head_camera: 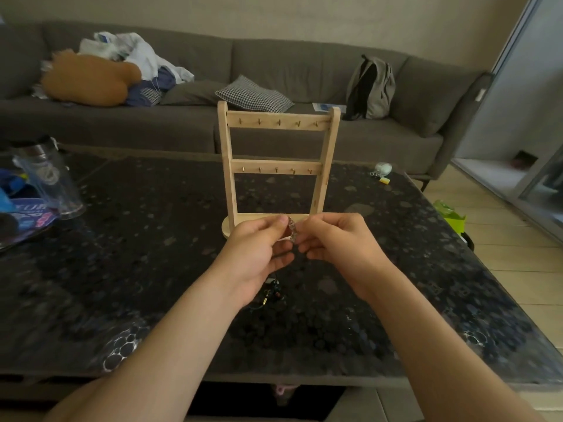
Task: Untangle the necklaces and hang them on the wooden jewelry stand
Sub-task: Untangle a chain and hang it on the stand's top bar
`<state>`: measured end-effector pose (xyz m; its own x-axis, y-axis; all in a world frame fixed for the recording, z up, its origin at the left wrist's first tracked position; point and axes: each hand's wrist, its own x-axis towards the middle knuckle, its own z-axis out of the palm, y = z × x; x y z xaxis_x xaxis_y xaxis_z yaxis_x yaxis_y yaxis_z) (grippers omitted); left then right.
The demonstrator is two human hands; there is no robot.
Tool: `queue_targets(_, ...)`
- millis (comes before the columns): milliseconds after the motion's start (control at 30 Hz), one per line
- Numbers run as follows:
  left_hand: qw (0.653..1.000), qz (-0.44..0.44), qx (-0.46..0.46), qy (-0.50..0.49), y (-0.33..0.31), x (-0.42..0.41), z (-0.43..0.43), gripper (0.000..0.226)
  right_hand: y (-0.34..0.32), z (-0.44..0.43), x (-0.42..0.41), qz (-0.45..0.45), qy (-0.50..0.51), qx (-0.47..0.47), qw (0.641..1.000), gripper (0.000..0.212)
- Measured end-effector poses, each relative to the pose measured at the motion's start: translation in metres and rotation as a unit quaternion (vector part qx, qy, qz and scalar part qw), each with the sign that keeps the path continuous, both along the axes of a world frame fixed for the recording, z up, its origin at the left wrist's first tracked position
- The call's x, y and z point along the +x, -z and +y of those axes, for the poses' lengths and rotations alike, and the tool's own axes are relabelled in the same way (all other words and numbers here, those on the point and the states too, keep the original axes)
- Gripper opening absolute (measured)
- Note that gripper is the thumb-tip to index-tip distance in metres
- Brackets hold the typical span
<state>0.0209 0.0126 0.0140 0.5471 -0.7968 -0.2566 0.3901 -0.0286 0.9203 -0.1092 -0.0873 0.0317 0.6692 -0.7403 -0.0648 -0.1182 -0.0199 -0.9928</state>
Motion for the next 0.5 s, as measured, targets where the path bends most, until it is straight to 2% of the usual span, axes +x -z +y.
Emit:
queue_targets(233, 0.998, 0.012, -0.029, -0.055, -0.003, 0.0, 0.001, 0.02, -0.004, 0.009, 0.004, 0.001, 0.062, -0.068, 0.996, 0.015)
queue_targets(333, 0.999, -0.014, -0.029, -0.042, -0.005, -0.002, 0.003, 0.023, -0.003, 0.01, 0.009, -0.013, 0.081, -0.058, 0.995, 0.017)
queue_targets(400, 0.994, -0.105, -0.012, -0.028, -0.004, -0.002, 0.005, 0.026, -0.002, 0.009, 0.013, -0.016, 0.068, -0.025, 0.997, 0.021)
queue_targets(500, 0.951, -0.308, 0.014, -0.007, -0.002, -0.001, 0.006, 0.026, 0.0, 0.01, 0.018, -0.026, 0.051, 0.047, 0.997, 0.025)
